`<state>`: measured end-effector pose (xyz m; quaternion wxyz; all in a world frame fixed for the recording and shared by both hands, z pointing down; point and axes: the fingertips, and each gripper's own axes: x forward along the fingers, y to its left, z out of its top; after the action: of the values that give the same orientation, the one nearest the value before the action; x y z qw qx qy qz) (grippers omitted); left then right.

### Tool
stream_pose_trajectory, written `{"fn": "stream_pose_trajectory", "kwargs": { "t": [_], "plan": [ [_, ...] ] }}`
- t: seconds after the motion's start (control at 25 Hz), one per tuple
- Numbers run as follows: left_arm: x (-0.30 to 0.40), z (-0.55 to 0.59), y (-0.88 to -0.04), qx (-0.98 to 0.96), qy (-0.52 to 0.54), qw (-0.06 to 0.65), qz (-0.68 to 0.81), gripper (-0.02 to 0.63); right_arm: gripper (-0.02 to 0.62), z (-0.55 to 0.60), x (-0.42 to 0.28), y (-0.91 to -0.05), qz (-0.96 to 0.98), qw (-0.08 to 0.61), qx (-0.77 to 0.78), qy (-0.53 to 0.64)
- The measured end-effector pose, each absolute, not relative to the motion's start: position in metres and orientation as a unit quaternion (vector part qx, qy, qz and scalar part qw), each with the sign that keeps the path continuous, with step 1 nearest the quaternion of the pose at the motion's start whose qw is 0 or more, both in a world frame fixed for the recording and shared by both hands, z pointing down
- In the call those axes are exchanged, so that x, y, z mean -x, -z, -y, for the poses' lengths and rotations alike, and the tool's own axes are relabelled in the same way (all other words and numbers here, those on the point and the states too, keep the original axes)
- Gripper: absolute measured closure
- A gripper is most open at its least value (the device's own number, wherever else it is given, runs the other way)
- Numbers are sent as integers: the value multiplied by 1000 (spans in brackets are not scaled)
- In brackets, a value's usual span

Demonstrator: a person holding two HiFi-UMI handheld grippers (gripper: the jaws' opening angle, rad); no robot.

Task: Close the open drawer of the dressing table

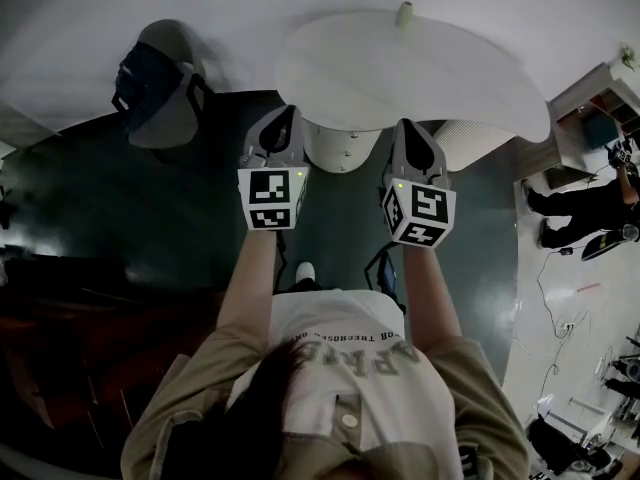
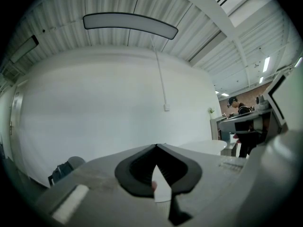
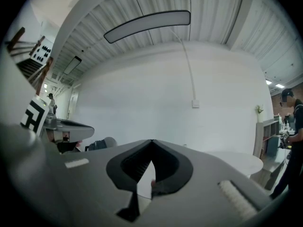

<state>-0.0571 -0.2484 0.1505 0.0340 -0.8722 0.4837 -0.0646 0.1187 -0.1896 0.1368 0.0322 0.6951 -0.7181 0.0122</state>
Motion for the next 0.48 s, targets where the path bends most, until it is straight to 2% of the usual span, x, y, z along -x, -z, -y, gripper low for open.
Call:
{"fn": "stream_pose_trajectory", "kwargs": {
  "t": [0.48],
  "plan": [
    [56, 245, -152, 871, 66, 34, -485, 598, 594, 185, -123, -132, 720, 29, -693, -5]
  ]
}}
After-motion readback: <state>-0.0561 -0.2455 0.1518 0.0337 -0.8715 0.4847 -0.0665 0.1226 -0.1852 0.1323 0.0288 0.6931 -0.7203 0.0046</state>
